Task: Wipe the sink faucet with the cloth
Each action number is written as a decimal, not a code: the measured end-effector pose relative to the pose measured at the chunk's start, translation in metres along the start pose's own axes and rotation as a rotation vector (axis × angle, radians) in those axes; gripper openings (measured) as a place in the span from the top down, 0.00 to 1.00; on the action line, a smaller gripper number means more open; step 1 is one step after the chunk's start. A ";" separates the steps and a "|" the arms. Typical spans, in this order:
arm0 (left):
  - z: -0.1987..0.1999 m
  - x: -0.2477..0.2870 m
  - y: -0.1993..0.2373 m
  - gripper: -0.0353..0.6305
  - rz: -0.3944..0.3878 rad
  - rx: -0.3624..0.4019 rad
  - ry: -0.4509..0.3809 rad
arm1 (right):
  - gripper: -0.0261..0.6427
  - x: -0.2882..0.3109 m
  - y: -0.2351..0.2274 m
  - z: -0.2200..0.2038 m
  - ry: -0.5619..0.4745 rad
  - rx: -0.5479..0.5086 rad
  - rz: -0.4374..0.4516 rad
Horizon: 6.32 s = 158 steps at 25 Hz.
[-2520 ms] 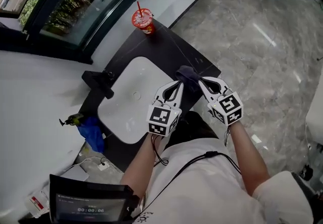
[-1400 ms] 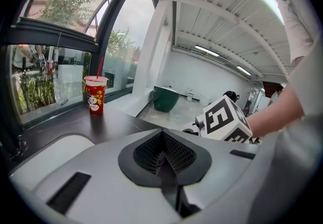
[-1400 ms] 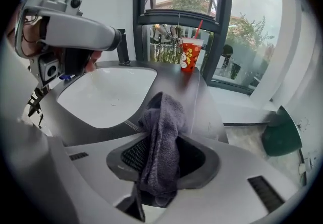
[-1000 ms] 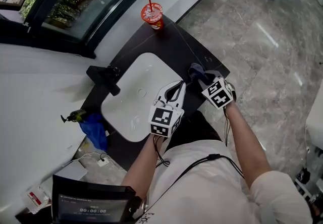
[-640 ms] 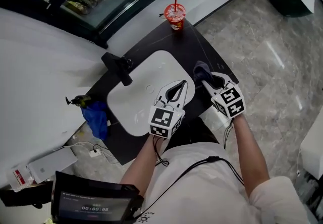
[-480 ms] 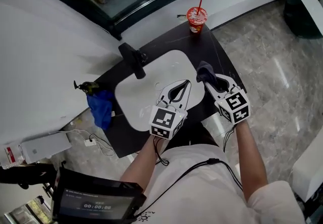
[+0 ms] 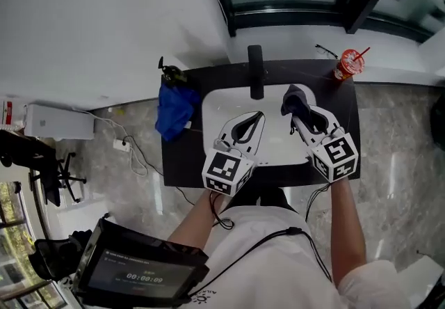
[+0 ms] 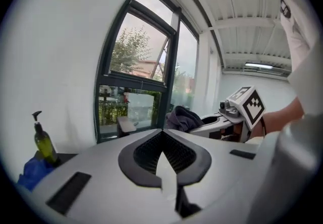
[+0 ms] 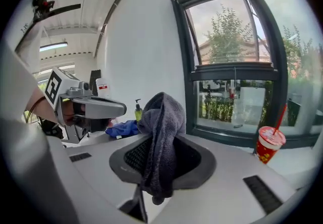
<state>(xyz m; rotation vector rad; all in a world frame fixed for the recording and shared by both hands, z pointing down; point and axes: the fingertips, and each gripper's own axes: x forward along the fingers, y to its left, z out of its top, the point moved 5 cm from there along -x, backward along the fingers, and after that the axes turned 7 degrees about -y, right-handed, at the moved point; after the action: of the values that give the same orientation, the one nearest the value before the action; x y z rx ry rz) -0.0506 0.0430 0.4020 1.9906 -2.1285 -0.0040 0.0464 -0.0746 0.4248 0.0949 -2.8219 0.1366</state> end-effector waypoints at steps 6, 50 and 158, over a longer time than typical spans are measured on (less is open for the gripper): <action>-0.002 -0.026 0.027 0.96 0.122 -0.012 -0.021 | 0.82 0.040 0.009 0.015 0.003 -0.077 0.096; 0.009 -0.005 0.058 0.96 0.148 -0.040 -0.032 | 0.82 0.180 -0.017 0.060 0.366 -0.327 0.579; 0.009 -0.014 0.047 0.96 0.095 -0.045 -0.039 | 0.81 0.147 0.014 0.037 0.428 -0.348 0.706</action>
<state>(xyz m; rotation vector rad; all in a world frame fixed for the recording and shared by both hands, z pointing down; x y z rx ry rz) -0.0976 0.0590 0.3987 1.8774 -2.2251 -0.0746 -0.1051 -0.0724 0.4348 -0.8951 -2.2845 -0.1623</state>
